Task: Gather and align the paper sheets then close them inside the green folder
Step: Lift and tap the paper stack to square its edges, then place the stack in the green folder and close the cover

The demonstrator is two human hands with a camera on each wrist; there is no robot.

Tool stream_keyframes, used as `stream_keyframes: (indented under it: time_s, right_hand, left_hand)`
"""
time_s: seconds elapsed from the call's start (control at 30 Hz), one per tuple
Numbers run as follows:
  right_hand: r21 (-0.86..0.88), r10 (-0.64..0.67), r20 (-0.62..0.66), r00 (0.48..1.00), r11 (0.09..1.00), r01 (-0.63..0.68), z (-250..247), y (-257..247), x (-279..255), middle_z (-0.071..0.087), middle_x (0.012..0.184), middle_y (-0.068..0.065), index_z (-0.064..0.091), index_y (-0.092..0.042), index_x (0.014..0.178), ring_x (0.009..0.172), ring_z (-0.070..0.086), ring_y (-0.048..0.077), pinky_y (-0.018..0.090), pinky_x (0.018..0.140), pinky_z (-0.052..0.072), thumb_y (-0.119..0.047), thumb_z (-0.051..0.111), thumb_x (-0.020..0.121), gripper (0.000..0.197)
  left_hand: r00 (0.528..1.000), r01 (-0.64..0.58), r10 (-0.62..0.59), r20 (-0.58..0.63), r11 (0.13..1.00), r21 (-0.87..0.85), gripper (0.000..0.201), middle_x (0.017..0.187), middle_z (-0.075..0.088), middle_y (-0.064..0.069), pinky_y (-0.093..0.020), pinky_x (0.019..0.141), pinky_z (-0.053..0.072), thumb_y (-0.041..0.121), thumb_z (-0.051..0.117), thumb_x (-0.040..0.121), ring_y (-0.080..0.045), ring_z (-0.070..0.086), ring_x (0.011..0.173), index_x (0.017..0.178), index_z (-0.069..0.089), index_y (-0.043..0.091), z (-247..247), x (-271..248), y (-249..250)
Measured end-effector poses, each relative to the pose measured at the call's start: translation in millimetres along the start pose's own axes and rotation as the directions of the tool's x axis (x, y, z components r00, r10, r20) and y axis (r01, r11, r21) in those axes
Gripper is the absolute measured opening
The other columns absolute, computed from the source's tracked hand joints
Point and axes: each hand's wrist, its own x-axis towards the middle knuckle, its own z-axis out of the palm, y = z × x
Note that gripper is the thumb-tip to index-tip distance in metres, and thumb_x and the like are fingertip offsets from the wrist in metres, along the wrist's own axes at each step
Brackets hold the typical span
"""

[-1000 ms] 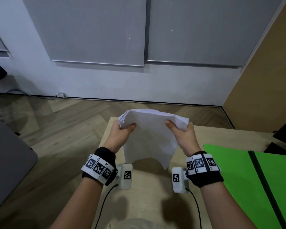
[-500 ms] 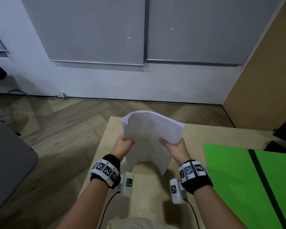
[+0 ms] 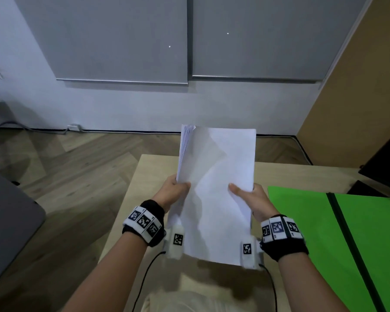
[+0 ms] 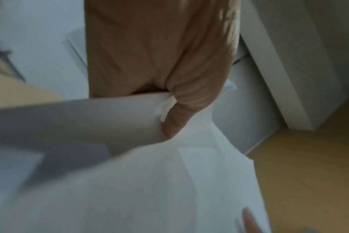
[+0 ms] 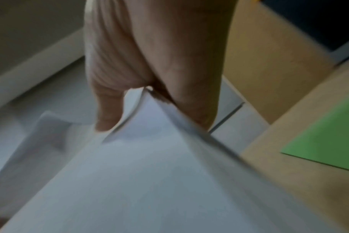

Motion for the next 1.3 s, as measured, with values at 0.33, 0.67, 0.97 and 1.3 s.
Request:
stream_keyframes:
  time_s: [0.33,0.67,0.97,1.3]
  right_hand:
    - [-0.205,0.237,-0.212,0.948,0.938,-0.28,-108,78,-3,0.054,0.131,0.012,0.047,0.01,0.128,0.122,0.054,0.028,0.04,0.104,0.041,-0.009,0.067,0.084,0.053]
    - [-0.289,0.27,-0.528,0.805,0.834,-0.47,-285,80,-17,0.044,0.14,0.029,0.039,0.019,0.133,0.129,0.045,0.04,0.039,0.104,0.036,-0.002,0.056,0.089,0.051]
    - [-0.314,0.387,-0.599,0.701,0.691,-0.651,-347,108,-22,0.04,0.145,0.028,0.034,0.014,0.138,0.13,0.045,0.04,0.039,0.102,0.039,-0.005,0.054,0.088,0.057]
    - [-0.266,0.431,-0.546,0.718,0.724,-0.637,-364,111,-23,0.04,0.145,0.028,0.035,0.015,0.137,0.131,0.044,0.038,0.037,0.101,0.039,-0.006,0.056,0.088,0.057]
  left_hand:
    - [0.892,0.435,-0.424,0.156,0.9,-0.04,0.015,0.089,0.059,-0.016,-0.038,0.071,0.046,0.0,0.057,0.08,-0.027,0.054,0.079,0.094,0.065,-0.002,103,20,-49]
    - [0.785,0.603,-0.604,0.137,0.796,0.055,0.015,0.078,0.062,-0.009,-0.024,0.052,0.052,0.002,0.055,0.09,-0.018,0.06,0.063,0.077,0.057,0.008,248,27,-69]
    - [0.833,0.552,-0.547,-0.085,0.809,0.204,0.014,0.062,0.049,-0.012,-0.035,0.064,0.041,0.006,0.058,0.082,-0.029,0.051,0.072,0.071,0.05,0.001,327,38,-90]
    - [0.889,0.454,-0.457,-0.04,0.865,0.214,0.031,0.085,0.067,-0.016,-0.031,0.07,0.046,0.027,0.056,0.095,-0.022,0.058,0.068,0.093,0.065,-0.002,353,28,-79]
